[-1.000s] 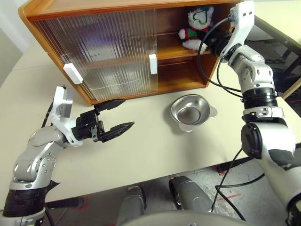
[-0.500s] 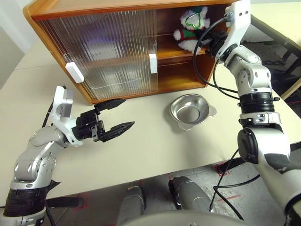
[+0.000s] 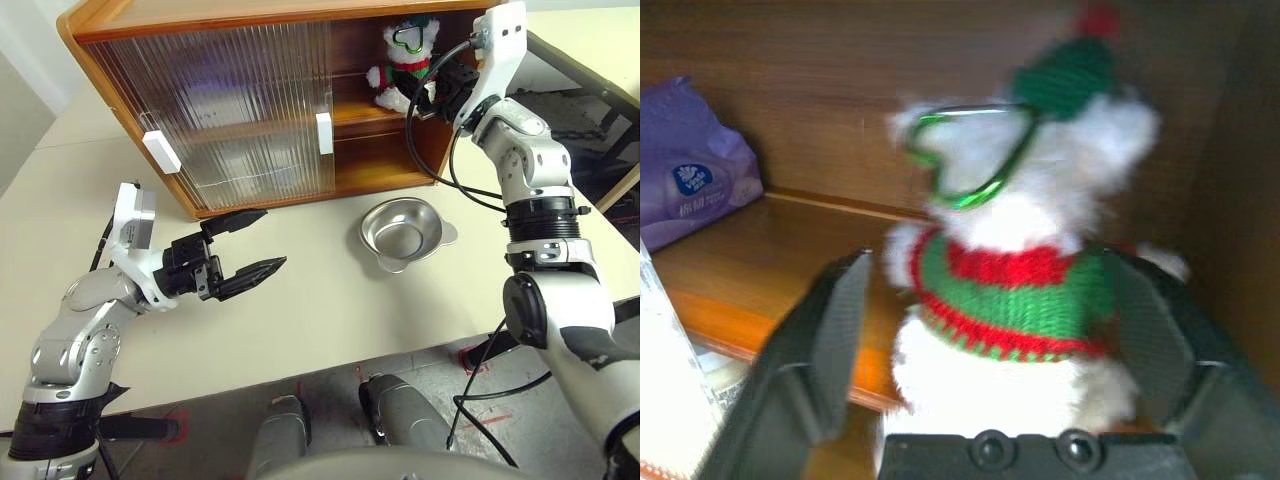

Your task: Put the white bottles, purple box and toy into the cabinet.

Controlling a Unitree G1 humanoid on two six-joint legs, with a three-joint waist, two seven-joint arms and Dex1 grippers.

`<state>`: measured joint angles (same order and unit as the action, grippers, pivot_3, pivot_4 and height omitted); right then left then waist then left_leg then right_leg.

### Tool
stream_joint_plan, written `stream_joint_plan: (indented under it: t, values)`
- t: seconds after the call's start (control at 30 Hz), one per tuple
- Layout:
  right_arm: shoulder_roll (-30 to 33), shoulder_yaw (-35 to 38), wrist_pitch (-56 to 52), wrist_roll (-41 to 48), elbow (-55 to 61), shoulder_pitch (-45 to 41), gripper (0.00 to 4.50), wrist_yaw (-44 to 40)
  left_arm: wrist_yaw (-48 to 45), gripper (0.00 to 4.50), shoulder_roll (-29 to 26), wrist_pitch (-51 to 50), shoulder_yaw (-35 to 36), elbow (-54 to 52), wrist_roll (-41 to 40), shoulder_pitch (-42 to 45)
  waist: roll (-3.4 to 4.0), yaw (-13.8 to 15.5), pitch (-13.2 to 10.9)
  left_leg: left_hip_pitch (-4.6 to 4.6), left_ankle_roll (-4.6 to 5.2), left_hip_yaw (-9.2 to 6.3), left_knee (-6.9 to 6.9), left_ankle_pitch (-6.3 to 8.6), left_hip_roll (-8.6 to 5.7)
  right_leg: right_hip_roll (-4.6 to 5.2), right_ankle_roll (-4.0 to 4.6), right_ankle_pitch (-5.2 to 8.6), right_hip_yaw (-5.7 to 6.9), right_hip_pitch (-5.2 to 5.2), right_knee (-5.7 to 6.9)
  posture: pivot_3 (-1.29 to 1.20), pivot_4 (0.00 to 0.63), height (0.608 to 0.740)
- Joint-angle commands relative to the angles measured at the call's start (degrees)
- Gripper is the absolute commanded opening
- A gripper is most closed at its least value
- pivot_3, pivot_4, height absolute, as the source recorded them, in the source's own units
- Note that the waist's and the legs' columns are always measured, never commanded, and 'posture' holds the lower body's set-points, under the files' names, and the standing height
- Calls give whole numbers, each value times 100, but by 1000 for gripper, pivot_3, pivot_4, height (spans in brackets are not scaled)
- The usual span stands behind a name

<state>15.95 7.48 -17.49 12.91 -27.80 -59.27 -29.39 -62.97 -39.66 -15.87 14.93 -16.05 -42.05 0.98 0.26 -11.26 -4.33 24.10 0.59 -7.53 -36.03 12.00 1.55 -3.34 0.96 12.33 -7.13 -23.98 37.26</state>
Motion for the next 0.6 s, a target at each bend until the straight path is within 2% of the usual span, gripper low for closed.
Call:
stream_joint_plan:
  t: [0.03, 0.4, 0.6]
  values:
    - [-45, -24, 179, 11, -94, -121, 4477, 34, 13, 4500, 1, 38, 21, -110, 50, -48, 0, 12, 0, 0, 0, 0, 1, 0, 0, 0, 0, 1, 0, 0, 0, -203, 96, 740]
    - [-22, 17, 653, 146, 81, -167, 4477, -169, 33, 4500, 24, 34, 3, -139, 38, -98, 0, 52, 0, 0, 0, 0, 5, 0, 0, 0, 0, 3, 0, -2, -1, -210, 104, 740]
    - [140, 37, 612, 454, 511, -22, 4477, -726, 27, 4500, 34, 40, -2, -127, 39, -91, 0, 56, 0, 1, 0, 1, 5, 0, -1, 0, 2, 4, 0, -2, -1, -212, 103, 740]
